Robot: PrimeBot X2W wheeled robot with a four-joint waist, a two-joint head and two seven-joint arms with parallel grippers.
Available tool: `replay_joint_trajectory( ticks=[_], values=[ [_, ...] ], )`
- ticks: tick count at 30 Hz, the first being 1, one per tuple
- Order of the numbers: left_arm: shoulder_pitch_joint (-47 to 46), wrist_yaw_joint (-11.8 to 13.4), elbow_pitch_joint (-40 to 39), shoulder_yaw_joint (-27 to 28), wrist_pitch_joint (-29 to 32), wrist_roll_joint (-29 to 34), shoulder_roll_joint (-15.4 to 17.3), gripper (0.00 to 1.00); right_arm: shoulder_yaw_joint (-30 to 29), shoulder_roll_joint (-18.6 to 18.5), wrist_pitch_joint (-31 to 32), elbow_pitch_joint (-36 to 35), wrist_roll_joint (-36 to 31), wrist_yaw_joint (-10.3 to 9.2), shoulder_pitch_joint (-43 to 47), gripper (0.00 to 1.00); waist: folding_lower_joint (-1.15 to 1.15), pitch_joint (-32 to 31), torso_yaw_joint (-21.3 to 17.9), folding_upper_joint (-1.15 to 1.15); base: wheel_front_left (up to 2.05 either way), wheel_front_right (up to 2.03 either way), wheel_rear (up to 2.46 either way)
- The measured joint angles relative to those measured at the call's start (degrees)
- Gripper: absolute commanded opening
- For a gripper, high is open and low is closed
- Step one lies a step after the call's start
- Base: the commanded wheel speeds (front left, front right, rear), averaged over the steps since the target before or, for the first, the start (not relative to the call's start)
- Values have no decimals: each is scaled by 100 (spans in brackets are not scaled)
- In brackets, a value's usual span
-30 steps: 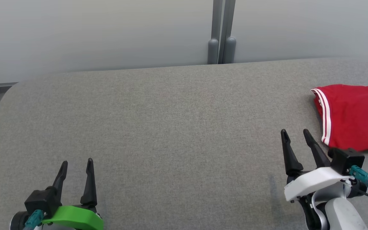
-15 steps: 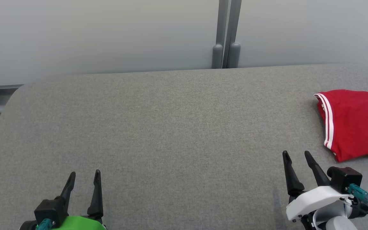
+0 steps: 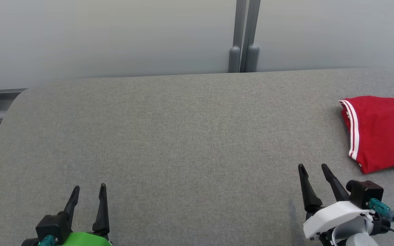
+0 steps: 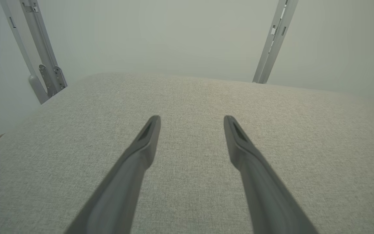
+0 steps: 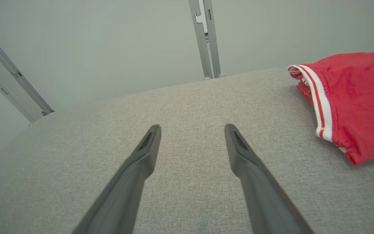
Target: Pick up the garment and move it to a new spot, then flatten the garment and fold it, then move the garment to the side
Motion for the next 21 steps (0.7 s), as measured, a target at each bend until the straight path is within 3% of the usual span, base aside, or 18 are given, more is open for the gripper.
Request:
replay_joint_trajectory(
  ticks=[21],
  values=[
    [-5,-26,16,32,0,77,-62,100,51,0,48,-27,32,0,-10,100,0,67,36,0,0,0,0]
  ],
)
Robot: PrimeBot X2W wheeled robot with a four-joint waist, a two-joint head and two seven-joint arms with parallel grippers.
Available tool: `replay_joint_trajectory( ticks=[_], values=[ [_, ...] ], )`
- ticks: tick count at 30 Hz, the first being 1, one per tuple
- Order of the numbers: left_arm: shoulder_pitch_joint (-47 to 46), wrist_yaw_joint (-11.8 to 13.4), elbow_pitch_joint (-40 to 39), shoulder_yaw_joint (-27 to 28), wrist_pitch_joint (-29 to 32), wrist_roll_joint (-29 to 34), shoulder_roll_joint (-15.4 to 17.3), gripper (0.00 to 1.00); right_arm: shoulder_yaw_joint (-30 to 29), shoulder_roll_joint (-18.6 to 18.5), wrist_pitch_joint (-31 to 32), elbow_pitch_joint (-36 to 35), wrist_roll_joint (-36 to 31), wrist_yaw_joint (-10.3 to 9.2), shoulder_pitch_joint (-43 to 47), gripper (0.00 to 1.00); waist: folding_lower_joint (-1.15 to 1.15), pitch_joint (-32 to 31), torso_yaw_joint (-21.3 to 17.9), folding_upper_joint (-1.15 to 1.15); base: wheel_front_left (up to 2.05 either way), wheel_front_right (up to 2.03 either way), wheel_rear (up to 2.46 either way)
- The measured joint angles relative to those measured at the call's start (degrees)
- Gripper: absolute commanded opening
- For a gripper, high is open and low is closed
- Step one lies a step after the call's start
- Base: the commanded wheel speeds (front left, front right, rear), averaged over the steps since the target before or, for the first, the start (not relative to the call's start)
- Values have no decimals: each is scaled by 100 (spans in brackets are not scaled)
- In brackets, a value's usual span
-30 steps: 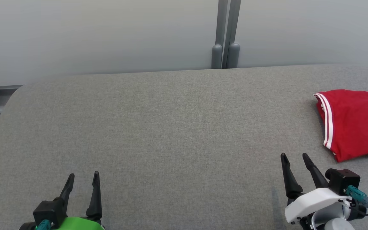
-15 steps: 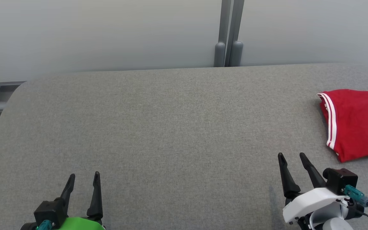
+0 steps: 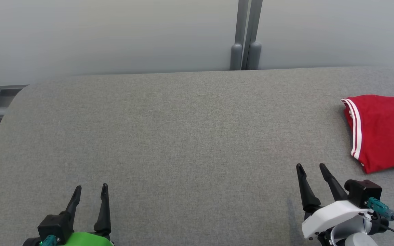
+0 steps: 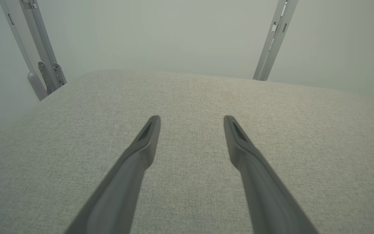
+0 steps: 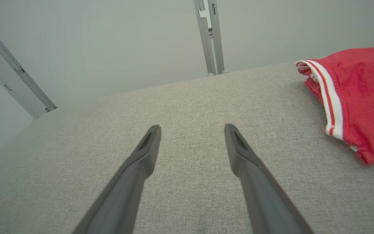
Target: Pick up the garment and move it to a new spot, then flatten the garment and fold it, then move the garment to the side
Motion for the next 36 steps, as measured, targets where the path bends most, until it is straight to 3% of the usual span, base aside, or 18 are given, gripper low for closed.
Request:
replay_joint_trajectory(
  ticks=[2,3,9,36],
  values=[
    [-1,0,0,3,0,9,-3,100,5,-1,1,0,0,0,1,100,0,1,5,0,0,0,0],
    [-3,0,1,4,0,9,-5,0,7,0,1,-1,1,0,1,0,0,0,8,0,0,0,0],
    [37,-2,268,-31,86,-67,-82,0,9,35,36,268,86,0,156,0,0,1,5,0,0,0,0],
    [-266,-151,291,382,798,-2485,-234,0,-324,34,486,204,2538,-1,16,0,0,14,-59,0,0,0,0]
  ],
)
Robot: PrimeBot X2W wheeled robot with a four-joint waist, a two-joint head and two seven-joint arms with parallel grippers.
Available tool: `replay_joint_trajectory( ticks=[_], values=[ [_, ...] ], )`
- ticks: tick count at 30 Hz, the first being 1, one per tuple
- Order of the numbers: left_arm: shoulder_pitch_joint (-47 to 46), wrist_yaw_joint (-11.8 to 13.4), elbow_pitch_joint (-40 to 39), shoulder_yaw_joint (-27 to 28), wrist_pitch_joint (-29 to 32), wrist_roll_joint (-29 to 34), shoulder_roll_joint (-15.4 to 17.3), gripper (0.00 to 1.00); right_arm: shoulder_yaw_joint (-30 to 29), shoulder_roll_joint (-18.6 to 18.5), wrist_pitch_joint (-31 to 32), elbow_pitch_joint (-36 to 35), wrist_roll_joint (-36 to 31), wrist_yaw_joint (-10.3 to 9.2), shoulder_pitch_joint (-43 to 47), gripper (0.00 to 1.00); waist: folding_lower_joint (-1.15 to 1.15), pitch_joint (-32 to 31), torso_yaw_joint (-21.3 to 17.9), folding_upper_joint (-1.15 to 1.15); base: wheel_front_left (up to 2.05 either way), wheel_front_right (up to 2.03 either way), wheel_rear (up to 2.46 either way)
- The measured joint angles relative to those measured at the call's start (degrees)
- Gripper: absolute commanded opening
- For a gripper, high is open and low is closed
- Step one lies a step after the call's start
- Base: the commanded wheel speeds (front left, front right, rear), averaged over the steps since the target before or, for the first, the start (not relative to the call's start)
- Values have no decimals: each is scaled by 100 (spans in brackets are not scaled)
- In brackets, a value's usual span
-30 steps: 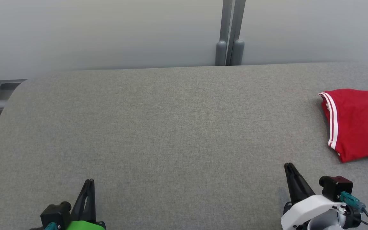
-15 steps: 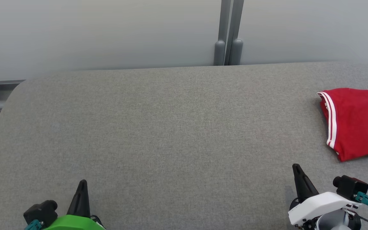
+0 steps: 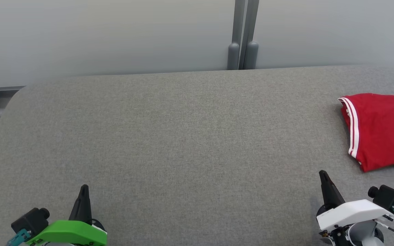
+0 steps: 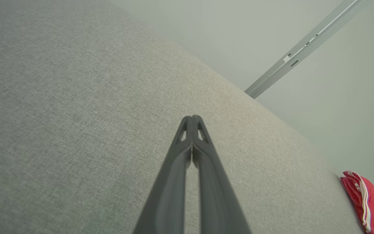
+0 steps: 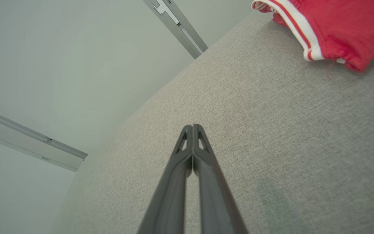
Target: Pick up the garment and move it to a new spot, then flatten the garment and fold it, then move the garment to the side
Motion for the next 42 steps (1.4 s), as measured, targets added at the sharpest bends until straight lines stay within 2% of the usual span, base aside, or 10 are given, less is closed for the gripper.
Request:
replay_joint_trajectory(
  ticks=[18,42],
  values=[
    [-260,-89,2,254,425,-1383,-100,0,-199,-3,276,-51,1403,0,-118,0,0,9,-46,0,0,0,0],
    [-521,-189,5,493,828,-2675,-180,0,-388,-8,528,-96,2770,-1,-238,0,0,20,-102,0,0,0,0]
  ],
)
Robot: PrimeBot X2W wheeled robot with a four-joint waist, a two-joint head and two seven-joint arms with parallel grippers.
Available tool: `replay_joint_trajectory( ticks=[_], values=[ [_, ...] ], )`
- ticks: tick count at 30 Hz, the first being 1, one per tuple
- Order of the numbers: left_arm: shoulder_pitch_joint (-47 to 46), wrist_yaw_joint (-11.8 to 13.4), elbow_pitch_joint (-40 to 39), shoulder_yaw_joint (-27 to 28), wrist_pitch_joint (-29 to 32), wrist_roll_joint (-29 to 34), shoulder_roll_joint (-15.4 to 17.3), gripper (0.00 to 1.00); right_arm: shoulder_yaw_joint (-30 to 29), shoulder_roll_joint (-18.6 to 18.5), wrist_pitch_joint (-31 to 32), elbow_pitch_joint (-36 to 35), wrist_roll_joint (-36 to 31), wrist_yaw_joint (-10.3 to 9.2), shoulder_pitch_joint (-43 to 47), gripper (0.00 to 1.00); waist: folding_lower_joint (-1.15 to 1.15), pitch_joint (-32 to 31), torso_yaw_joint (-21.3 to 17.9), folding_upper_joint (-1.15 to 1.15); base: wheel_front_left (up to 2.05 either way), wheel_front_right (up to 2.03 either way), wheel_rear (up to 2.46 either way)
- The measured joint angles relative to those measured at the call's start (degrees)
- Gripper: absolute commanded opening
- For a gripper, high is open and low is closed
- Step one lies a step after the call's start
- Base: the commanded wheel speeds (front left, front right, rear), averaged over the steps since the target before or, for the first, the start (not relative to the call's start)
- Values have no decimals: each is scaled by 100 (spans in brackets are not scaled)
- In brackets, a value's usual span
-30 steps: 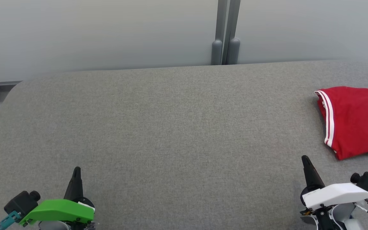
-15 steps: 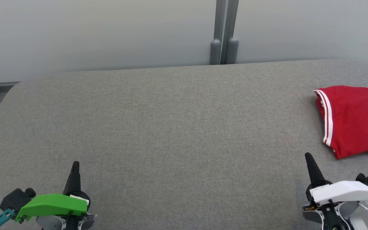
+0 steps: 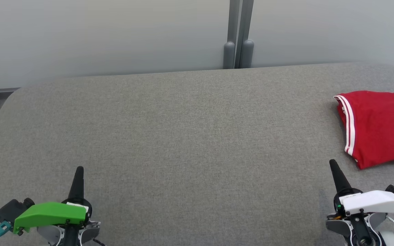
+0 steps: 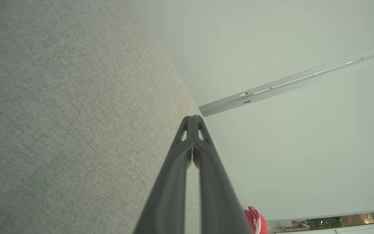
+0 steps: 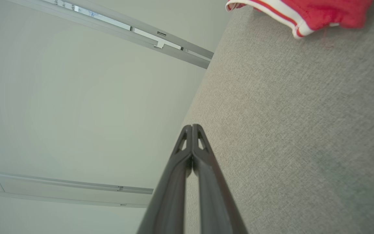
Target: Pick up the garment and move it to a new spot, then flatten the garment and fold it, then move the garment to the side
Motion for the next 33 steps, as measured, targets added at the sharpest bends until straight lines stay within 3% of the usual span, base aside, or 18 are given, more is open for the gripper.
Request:
replay_joint_trajectory(
  ticks=[33],
  values=[
    [-268,-92,3,255,430,-1438,-100,0,-203,-9,283,-51,1457,0,-142,0,0,15,-77,0,0,0,0]
  ],
)
